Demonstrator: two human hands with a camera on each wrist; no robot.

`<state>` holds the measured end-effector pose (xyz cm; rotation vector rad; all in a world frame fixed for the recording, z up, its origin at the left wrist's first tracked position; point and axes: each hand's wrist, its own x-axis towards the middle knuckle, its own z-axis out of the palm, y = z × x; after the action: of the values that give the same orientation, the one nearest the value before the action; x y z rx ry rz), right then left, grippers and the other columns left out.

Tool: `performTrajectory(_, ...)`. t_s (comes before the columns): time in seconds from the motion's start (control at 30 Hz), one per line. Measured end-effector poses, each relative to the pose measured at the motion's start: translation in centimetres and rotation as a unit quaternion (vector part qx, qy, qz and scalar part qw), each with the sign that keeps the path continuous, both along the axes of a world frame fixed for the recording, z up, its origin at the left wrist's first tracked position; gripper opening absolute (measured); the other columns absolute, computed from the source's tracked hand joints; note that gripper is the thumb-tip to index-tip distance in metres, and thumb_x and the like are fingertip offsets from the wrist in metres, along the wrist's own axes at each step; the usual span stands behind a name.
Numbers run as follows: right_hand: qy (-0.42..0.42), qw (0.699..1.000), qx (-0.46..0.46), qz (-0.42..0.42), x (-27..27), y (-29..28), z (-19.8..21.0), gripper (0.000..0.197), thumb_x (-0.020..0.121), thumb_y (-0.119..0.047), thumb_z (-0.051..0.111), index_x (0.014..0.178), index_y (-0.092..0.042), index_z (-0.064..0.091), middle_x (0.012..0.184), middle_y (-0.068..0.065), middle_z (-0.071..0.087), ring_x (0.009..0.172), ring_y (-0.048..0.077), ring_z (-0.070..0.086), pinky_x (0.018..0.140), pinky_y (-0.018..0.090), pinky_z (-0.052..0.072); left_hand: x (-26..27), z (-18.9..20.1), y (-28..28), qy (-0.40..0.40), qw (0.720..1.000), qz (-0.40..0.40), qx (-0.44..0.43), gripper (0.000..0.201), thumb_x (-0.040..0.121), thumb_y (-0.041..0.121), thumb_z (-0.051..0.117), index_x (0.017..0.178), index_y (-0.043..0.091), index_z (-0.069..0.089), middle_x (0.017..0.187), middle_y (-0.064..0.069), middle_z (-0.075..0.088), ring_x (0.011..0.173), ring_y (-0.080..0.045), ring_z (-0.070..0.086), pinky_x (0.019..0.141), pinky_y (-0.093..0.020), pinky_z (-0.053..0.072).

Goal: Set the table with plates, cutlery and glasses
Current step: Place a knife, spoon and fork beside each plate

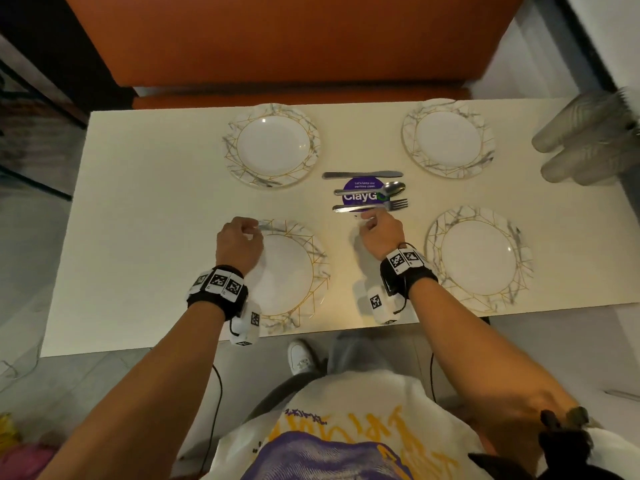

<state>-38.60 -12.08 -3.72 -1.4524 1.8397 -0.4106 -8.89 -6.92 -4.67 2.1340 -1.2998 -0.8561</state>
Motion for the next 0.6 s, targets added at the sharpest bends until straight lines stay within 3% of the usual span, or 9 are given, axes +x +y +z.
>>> performTrajectory(0.13,0.018,0.999,-0.036,-0.006,-2.7,-4.3,0.7,0.024,0.092,-0.01,0.056,0.113,-0.015,0.066,0.108,0.007,0.071,0.098,0.024,0.067,0.09,0.03,0.054,-5.2,1.1,-4.7,0.042,0.999,-0.028,0.001,0.025,0.096,0.012,0.06,0.119,0.013,0.069,0.113,-0.002,0.07,0.101,-0.019,0.064,0.092,-0.027,0.048)
performTrajectory(0.33,0.058,0.996,-0.049,0.055,-5.9,-11.6,0.8,0.021,0.09,-0.01,0.061,0.109,-0.01,0.069,0.111,0.011,0.069,0.099,0.026,0.065,0.085,0.033,0.055,-12.2,1.5,-12.4,0.046,0.995,-0.086,0.0,0.02,0.096,0.014,0.059,0.112,0.017,0.072,0.11,0.002,0.07,0.096,-0.014,0.062,0.087,-0.024,0.046)
performTrajectory(0.43,0.105,0.988,-0.042,0.106,-6.8,-15.0,0.2,0.021,0.088,-0.009,0.058,0.104,-0.015,0.071,0.109,0.008,0.066,0.103,0.027,0.06,0.089,0.039,0.054,-14.9,1.1,-15.6,0.044,0.993,-0.112,-0.003,0.018,0.095,0.013,0.063,0.109,0.014,0.073,0.108,-0.001,0.07,0.094,-0.015,0.062,0.084,-0.027,0.049)
performTrajectory(0.5,0.129,0.98,-0.025,0.148,-7.2,-16.9,-0.3,0.024,0.09,-0.01,0.058,0.11,-0.016,0.07,0.112,0.008,0.063,0.111,0.027,0.054,0.096,0.042,0.05,-16.1,0.5,-17.5,0.038,0.99,-0.133,-0.004,0.019,0.091,0.011,0.067,0.109,0.012,0.074,0.107,-0.005,0.072,0.092,-0.017,0.064,0.086,-0.033,0.056)
performTrajectory(0.6,0.149,0.97,-0.016,0.19,-7.7,-18.8,-1.2,0.026,0.092,-0.015,0.062,0.116,-0.017,0.069,0.116,0.006,0.061,0.116,0.025,0.049,0.099,0.041,0.048,-17.7,-0.6,-19.7,-0.023,0.984,-0.173,0.025,0.029,0.087,0.014,0.071,0.115,0.019,0.073,0.114,-0.003,0.068,0.105,-0.021,0.064,0.093,-0.041,0.057)
